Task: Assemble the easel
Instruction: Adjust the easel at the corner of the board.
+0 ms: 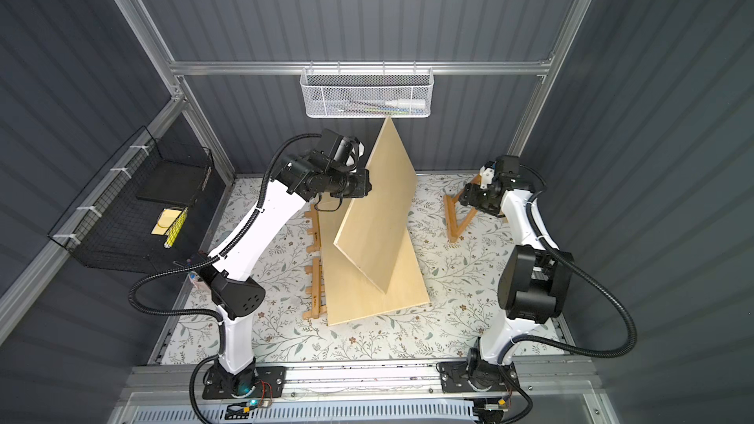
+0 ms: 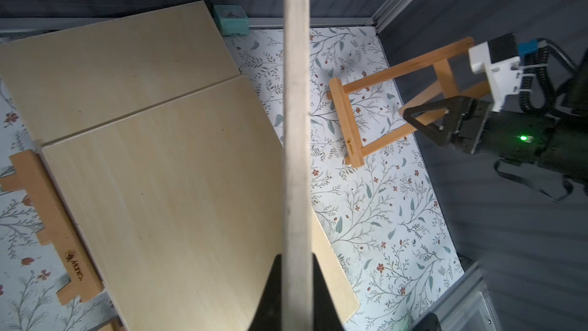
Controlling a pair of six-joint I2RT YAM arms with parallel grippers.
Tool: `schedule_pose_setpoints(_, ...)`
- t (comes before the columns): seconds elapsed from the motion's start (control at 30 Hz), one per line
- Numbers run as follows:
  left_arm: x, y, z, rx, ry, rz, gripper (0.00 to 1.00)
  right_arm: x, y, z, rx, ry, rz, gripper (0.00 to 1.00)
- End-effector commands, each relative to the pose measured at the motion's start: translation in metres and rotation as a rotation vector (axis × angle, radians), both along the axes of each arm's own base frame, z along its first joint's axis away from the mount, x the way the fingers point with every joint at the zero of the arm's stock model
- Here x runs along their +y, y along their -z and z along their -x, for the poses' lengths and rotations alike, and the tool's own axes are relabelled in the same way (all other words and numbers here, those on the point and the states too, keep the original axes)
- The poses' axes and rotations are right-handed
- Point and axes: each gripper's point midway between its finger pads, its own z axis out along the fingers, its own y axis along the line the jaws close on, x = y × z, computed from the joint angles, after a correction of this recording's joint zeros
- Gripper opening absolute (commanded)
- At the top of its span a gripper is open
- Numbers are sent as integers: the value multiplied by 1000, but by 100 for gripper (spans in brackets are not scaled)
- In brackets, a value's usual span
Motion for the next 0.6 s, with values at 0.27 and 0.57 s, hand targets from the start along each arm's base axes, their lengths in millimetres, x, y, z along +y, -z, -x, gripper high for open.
schedule_pose_setpoints(0.27,-29,-89,8,-192,86,250,0,3,-6,0,-1,55,-52,74)
schedule_pose_setpoints(0.57,-56,-95,3,-204,103,321,0,51,-19,21,-37,21,-229,74)
